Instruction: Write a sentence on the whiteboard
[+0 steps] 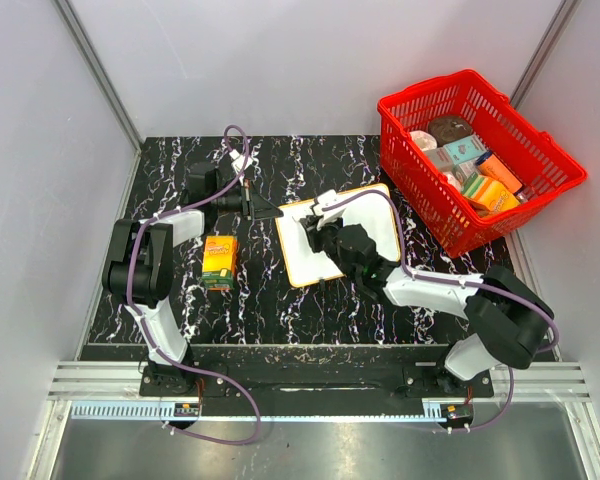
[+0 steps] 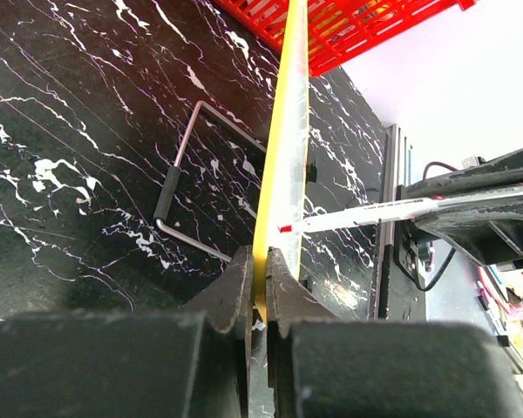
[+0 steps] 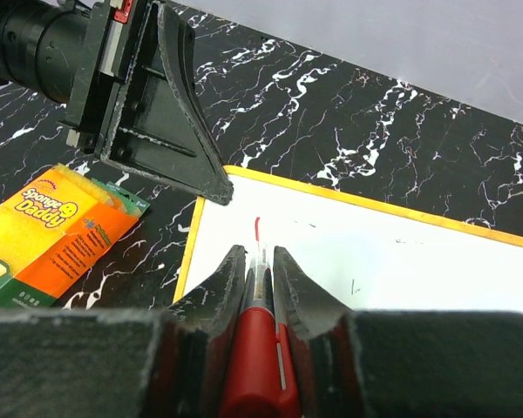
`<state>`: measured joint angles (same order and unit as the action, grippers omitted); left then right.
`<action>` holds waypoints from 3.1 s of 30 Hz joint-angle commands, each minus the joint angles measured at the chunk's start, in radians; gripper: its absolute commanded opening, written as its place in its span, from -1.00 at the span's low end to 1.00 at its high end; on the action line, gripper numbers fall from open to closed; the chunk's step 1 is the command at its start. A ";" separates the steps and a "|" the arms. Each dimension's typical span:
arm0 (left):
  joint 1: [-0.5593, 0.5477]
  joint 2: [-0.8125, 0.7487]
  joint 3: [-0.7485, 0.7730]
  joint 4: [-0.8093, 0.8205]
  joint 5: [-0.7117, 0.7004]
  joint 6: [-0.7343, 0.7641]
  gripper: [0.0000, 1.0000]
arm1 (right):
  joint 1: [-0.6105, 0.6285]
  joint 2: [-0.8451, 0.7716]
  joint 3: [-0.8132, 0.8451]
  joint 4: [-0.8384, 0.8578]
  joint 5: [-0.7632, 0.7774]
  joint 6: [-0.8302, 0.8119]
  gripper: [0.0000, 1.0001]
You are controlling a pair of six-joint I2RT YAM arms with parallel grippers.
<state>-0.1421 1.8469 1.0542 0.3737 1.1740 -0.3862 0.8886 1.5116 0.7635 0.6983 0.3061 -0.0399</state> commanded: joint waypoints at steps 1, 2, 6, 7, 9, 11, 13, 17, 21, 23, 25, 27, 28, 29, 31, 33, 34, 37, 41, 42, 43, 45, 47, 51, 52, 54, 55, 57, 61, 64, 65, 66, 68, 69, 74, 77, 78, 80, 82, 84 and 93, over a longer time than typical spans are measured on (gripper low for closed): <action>-0.027 -0.009 0.017 -0.002 0.027 0.089 -1.00 | 0.007 -0.045 -0.006 0.003 0.030 0.008 -1.00; -0.027 -0.009 0.017 -0.002 0.027 0.090 -1.00 | 0.007 -0.057 -0.007 0.007 0.028 0.009 -1.00; -0.028 -0.011 0.017 -0.009 0.026 0.093 -1.00 | 0.007 -0.085 -0.012 0.039 0.040 0.017 -1.00; -0.028 -0.011 0.018 -0.009 0.024 0.095 -1.00 | 0.007 -0.088 -0.013 0.053 0.054 0.015 -1.00; -0.028 -0.009 0.018 -0.012 0.024 0.096 -1.00 | 0.009 -0.088 -0.009 0.063 0.065 0.012 -1.00; -0.030 -0.009 0.018 -0.013 0.026 0.098 -1.00 | 0.007 -0.074 0.005 0.061 0.085 0.009 -1.00; -0.030 -0.012 0.018 -0.016 0.024 0.101 -1.00 | 0.009 -0.059 0.017 0.055 0.102 0.003 -1.00; -0.031 -0.011 0.018 -0.021 0.026 0.106 -1.00 | 0.007 -0.013 0.042 0.046 0.114 0.008 -1.00; -0.033 -0.014 0.020 -0.028 0.026 0.112 -1.00 | 0.006 -0.001 0.037 0.053 0.088 0.017 -1.00; -0.034 -0.012 0.020 -0.030 0.027 0.112 -1.00 | 0.007 0.007 0.045 0.043 0.090 0.020 -1.00; -0.034 -0.014 0.020 -0.032 0.024 0.113 -1.00 | 0.007 0.010 0.045 0.033 0.087 0.023 -1.00; -0.034 -0.015 0.020 -0.033 0.024 0.115 -1.00 | 0.007 0.012 0.043 0.027 0.087 0.029 -1.00; -0.034 -0.015 0.020 -0.033 0.026 0.115 -1.00 | 0.007 0.012 0.043 0.021 0.082 0.032 -1.00; -0.034 -0.015 0.020 -0.033 0.024 0.115 -1.00 | 0.007 0.009 0.042 0.017 0.079 0.034 -1.00; -0.034 -0.015 0.020 -0.035 0.026 0.116 -1.00 | 0.007 0.001 0.036 0.009 0.067 0.035 -1.00; -0.034 -0.015 0.020 -0.035 0.024 0.116 -1.00 | 0.007 -0.005 0.031 -0.002 0.059 0.034 -1.00; -0.034 -0.015 0.020 -0.035 0.024 0.116 -1.00 | 0.009 -0.011 0.028 -0.009 0.057 0.060 -1.00; -0.034 -0.014 0.021 -0.036 0.023 0.116 -1.00 | 0.007 -0.019 0.025 -0.026 0.054 0.066 -1.00; -0.034 -0.015 0.020 -0.038 0.022 0.118 -1.00 | 0.007 -0.027 0.014 -0.037 0.048 0.077 -1.00; -0.034 -0.015 0.020 -0.039 0.021 0.119 -1.00 | 0.007 -0.030 0.014 -0.042 0.044 0.080 -1.00; -0.034 -0.015 0.020 -0.041 0.019 0.119 -1.00 | 0.009 -0.034 0.010 -0.046 0.042 0.083 -1.00; -0.034 -0.015 0.020 -0.042 0.019 0.121 -1.00 | 0.009 -0.039 0.003 -0.048 0.037 0.086 -1.00; -0.034 -0.015 0.020 -0.044 0.021 0.122 -1.00 | 0.007 -0.047 -0.004 -0.052 0.034 0.095 -1.00; -0.036 -0.017 0.021 -0.050 0.016 0.127 -1.00 | 0.009 -0.051 -0.012 -0.065 0.036 0.106 -1.00; -0.036 -0.017 0.021 -0.052 0.016 0.127 -1.00 | 0.007 -0.054 -0.016 -0.065 0.037 0.104 -1.00; -0.036 -0.017 0.021 -0.053 0.015 0.130 -1.00 | 0.009 -0.059 -0.018 -0.071 0.039 0.106 -1.00; -0.036 -0.017 0.021 -0.055 0.015 0.130 -1.00 | 0.009 -0.063 -0.020 -0.072 0.037 0.106 -1.00; -0.036 -0.017 0.023 -0.058 0.013 0.132 -1.00 | 0.007 -0.067 -0.023 -0.083 0.031 0.107 -1.00; -0.036 -0.017 0.026 -0.070 0.010 0.141 -1.00 | 0.007 -0.080 -0.033 -0.095 0.021 0.113 -1.00; -0.037 -0.018 0.026 -0.075 0.009 0.145 -1.00 | 0.009 -0.091 -0.047 -0.097 0.016 0.120 -1.00; -0.037 -0.017 0.026 -0.076 0.009 0.145 -1.00 | 0.009 -0.094 -0.050 -0.094 0.014 0.121 -1.00; -0.037 -0.017 0.027 -0.079 0.007 0.147 -1.00 | 0.007 -0.097 -0.053 -0.097 0.013 0.121 -1.00; -0.039 -0.017 0.029 -0.082 0.006 0.150 -1.00 | 0.007 -0.105 -0.055 -0.095 0.011 0.118 -1.00; -0.039 -0.017 0.029 -0.084 0.006 0.152 -1.00 | 0.007 -0.109 -0.055 -0.094 0.011 0.118 -1.00; -0.040 -0.020 0.030 -0.101 0.001 0.162 -1.00 | 0.009 -0.163 -0.063 -0.056 0.014 0.121 -1.00; -0.042 -0.020 0.032 -0.102 0.001 0.165 -1.00 | 0.009 -0.171 -0.046 -0.056 0.033 0.114 -1.00; -0.042 -0.020 0.032 -0.104 0.001 0.165 -1.00 | 0.007 -0.162 -0.032 -0.056 0.039 0.109 -1.00; -0.042 -0.018 0.032 -0.104 -0.002 0.167 -1.00 | 0.009 -0.146 -0.017 -0.059 0.053 0.101 -1.00; -0.042 -0.020 0.033 -0.105 0.000 0.168 -1.00 | 0.009 -0.119 0.006 -0.071 0.056 0.100 -1.00; -0.043 -0.023 0.032 -0.108 0.001 0.170 -1.00 | 0.007 -0.100 0.020 -0.079 0.067 0.106 -1.00; -0.045 -0.020 0.035 -0.117 0.001 0.175 -1.00 | 0.006 -0.079 0.031 -0.094 0.114 0.100 -1.00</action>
<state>-0.1604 1.8465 1.0786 0.2760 1.1709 -0.3103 0.8894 1.4231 0.7479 0.5945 0.3782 0.0685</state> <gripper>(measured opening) 0.057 0.225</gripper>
